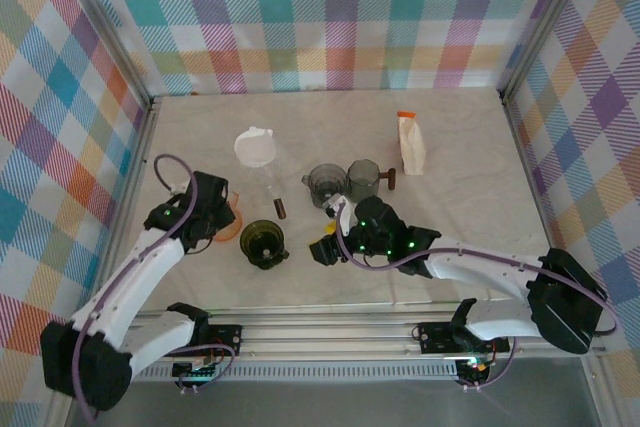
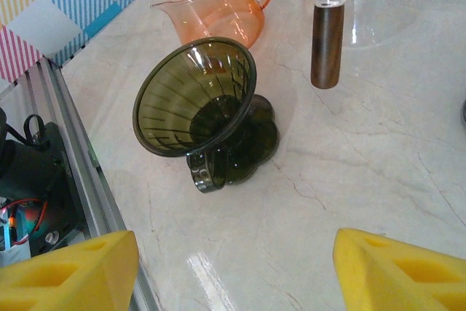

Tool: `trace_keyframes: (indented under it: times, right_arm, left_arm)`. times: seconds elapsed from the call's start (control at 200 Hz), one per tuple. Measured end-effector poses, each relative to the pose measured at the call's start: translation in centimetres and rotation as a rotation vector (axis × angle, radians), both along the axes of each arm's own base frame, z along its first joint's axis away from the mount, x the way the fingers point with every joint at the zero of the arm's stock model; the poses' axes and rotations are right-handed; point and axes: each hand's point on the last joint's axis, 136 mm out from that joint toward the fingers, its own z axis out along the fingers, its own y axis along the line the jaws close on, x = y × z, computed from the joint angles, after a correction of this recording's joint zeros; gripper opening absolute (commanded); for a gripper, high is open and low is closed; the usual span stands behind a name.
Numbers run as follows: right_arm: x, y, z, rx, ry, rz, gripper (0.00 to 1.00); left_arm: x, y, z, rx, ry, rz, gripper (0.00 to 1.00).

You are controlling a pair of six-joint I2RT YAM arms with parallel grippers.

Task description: Place the coffee filter in the dripper

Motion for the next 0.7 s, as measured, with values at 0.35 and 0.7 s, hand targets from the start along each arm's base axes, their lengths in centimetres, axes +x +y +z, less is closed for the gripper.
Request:
trace_keyframes:
  times: [0.35, 0.7]
  right_arm:
    - [-0.7, -2.1, 1.7, 0.038, -0.053, -0.036, 0.72]
    - [-1.0, -3.1, 1.3, 0.029, -0.054, -0.048, 0.72]
  left_arm:
    - [3.2, 1.4, -2.0, 0.042, 0.019, 0.073, 0.53]
    - [7.0, 0.2, 0.3, 0.022, -0.061, 0.034, 0.59]
